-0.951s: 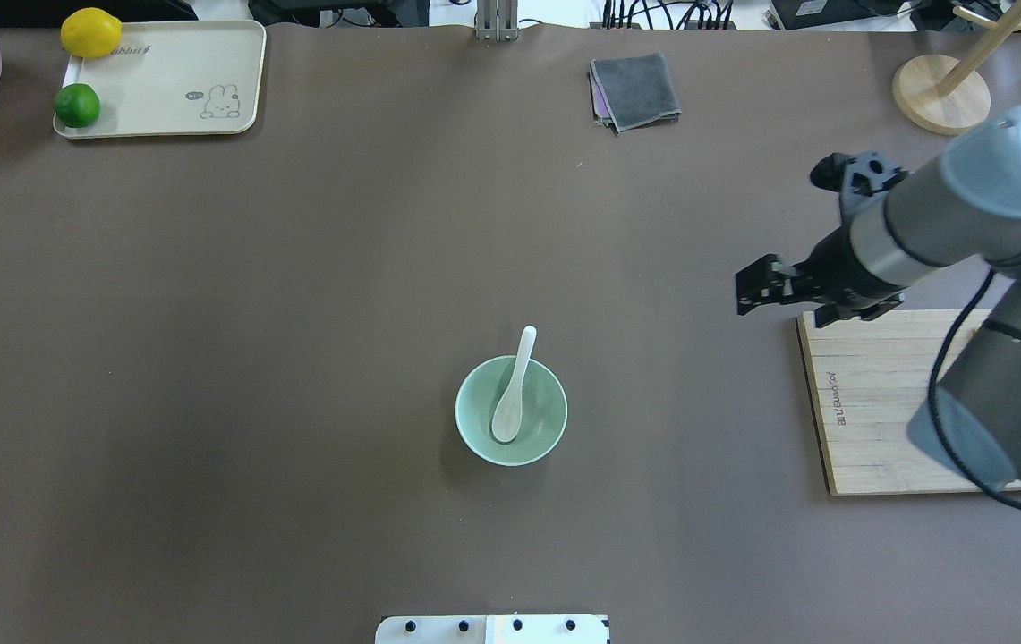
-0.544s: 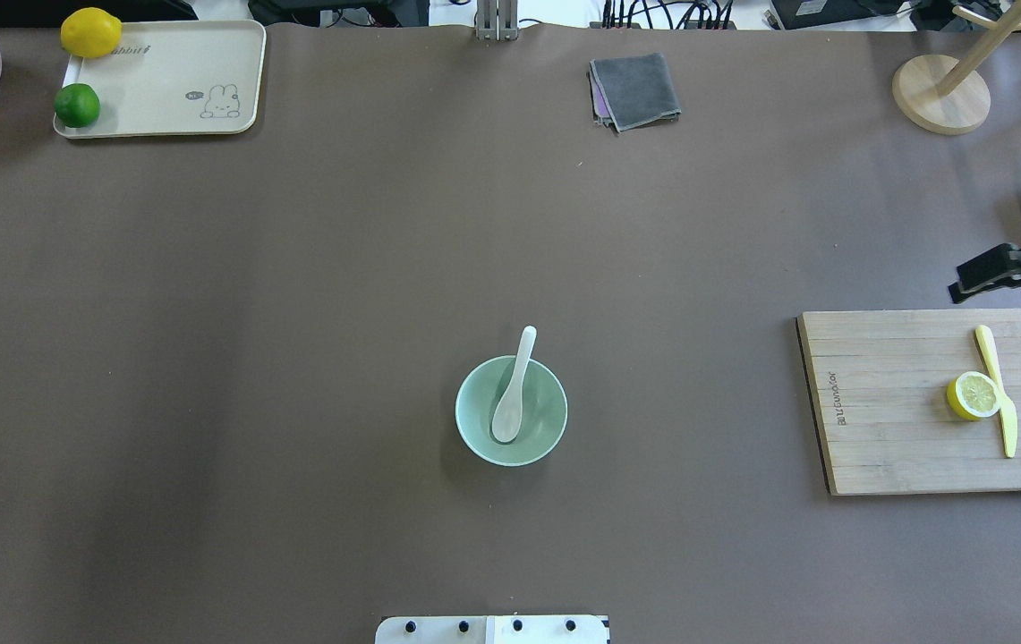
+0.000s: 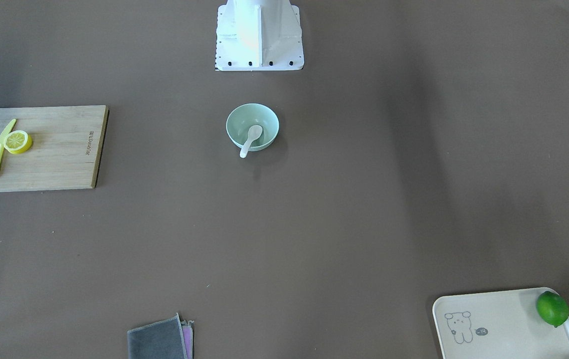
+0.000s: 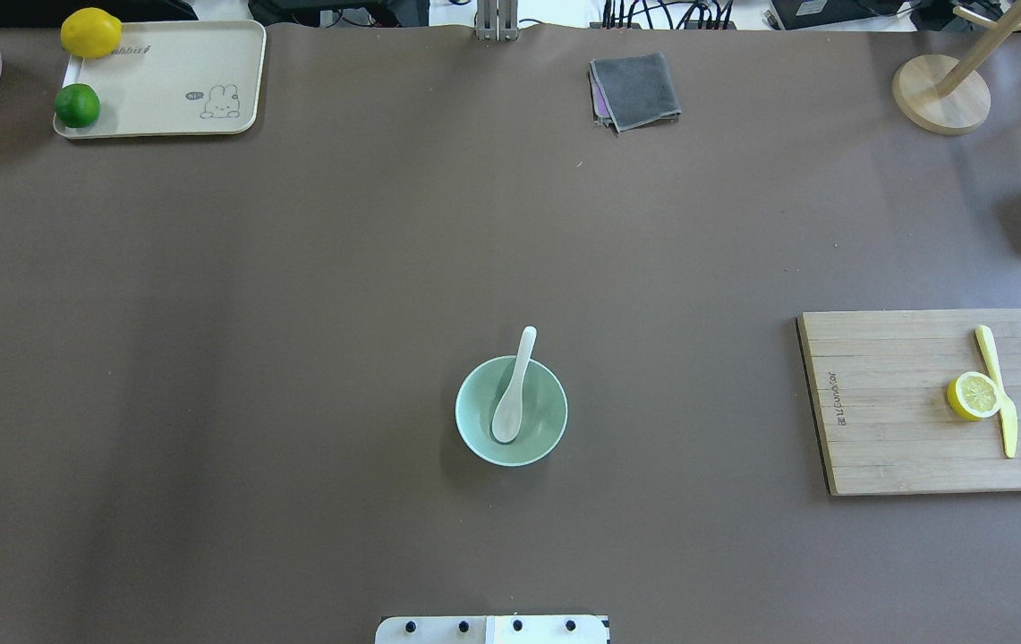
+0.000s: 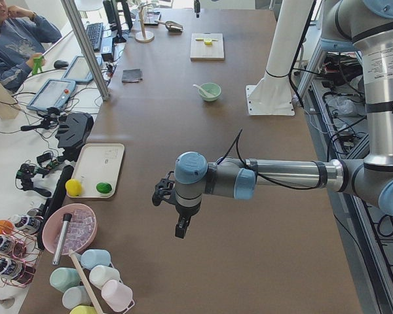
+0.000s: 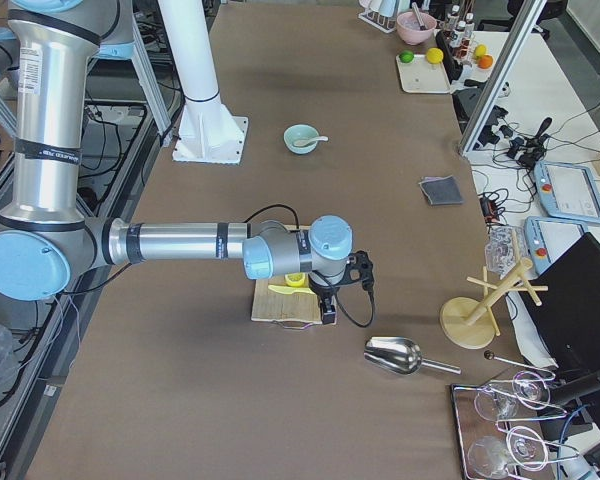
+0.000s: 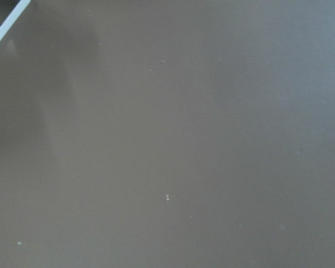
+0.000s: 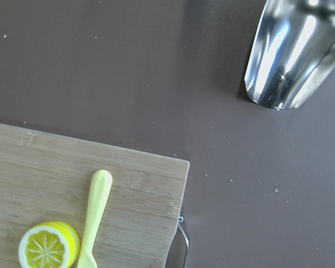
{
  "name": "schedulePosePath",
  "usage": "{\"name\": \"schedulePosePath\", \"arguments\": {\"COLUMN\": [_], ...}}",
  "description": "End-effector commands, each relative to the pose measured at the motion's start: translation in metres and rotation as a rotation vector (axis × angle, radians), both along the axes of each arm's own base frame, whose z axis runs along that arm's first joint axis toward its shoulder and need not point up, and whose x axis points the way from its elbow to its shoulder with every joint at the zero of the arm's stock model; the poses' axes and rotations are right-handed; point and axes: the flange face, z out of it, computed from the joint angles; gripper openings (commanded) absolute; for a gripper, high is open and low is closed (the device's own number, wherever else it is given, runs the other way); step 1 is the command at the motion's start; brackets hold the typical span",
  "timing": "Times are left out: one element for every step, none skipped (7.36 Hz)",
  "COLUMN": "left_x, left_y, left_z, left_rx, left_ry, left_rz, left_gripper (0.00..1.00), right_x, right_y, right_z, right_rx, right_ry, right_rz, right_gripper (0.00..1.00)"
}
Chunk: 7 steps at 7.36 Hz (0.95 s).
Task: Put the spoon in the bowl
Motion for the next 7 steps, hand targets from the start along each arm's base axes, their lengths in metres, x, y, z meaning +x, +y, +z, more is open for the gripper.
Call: {"name": "schedulePosePath", "arguments": {"left_x": [0.006, 0.012, 0.011, 0.012, 0.011, 0.009, 0.01], "left_y": [0.006, 0.004, 0.006, 0.008, 0.007, 0.006, 0.001], "left_z": [-0.003, -0.014, -0.01, -0.01, -0.01, -0.012, -0.011], "left_rx": [-0.059, -0.156, -0.16, -0.161, -0.159, -0.148, -0.156], "left_ry": [0.122, 0.215, 0.213, 0.217, 0.208, 0.177, 0.16], "left_rz": [-0.031, -0.103, -0.103, -0.102, -0.103, -0.107, -0.108], "left_gripper": [0.98, 0.98, 0.98, 0.98, 0.98, 0.98, 0.98], "right_x": [0.02, 0.021, 0.022, 0.024, 0.023, 0.023, 0.022], "right_y": [0.015, 0.021, 0.022, 0.02, 0.01, 0.011, 0.007], "right_z": [0.016, 0.022, 0.021, 0.02, 0.015, 0.013, 0.009], "right_rx": [0.007, 0.002, 0.003, -0.006, -0.024, -0.025, -0.017], "right_ry": [0.002, 0.003, 0.003, 0.003, 0.019, 0.02, 0.018], "right_rz": [0.002, -0.003, -0.003, 0.002, 0.0, 0.001, 0.0], "right_gripper": [1.0, 1.0, 1.0, 1.0, 1.0, 1.0, 1.0]}}
